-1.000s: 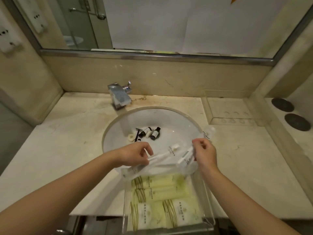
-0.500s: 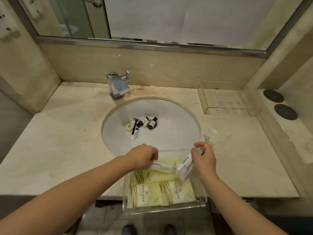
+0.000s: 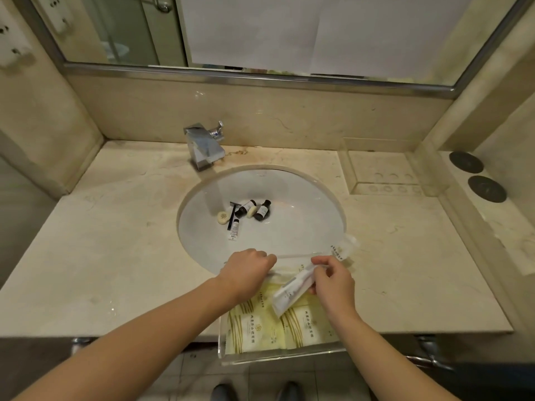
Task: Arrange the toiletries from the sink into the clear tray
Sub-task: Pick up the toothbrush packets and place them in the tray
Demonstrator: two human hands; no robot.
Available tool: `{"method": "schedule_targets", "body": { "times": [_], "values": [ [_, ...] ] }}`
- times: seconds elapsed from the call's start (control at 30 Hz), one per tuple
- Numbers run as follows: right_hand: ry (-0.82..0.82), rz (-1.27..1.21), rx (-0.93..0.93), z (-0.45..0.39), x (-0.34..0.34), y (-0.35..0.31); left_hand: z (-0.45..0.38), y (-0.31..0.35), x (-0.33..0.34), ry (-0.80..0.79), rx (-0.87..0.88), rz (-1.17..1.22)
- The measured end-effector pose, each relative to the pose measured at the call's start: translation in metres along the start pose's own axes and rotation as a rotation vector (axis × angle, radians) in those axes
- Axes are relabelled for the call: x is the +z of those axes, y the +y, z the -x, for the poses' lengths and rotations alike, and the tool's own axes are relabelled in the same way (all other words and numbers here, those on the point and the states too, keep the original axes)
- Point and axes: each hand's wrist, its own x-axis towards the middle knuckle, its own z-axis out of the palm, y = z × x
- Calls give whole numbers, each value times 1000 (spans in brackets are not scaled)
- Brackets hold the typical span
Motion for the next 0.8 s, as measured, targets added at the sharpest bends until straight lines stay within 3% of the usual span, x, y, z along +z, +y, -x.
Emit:
{"method": "schedule_targets", "body": {
  "times": [0.17, 0.23, 0.4, 0.5, 0.67, 0.73, 0.8],
  "values": [
    [9, 23, 67, 22, 23, 4, -3, -7, -11, 102, 65, -104],
    [9, 22, 109, 31, 33, 7, -2, -9, -13, 99, 37, -30],
    [2, 72, 157, 37, 41, 12, 9, -18, -13, -47, 150, 38],
    [-92, 91, 180, 36, 39, 7, 14, -24, -14, -177, 237, -4],
    [-251, 127, 210, 35, 36, 2, 18, -31, -12, -257, 229, -11],
    [-229, 188, 175, 33, 34, 2, 18, -31, -15, -263, 234, -20],
    [-101, 301, 75, 32, 29, 2, 17, -31, -16, -266, 241, -33]
  ]
}}
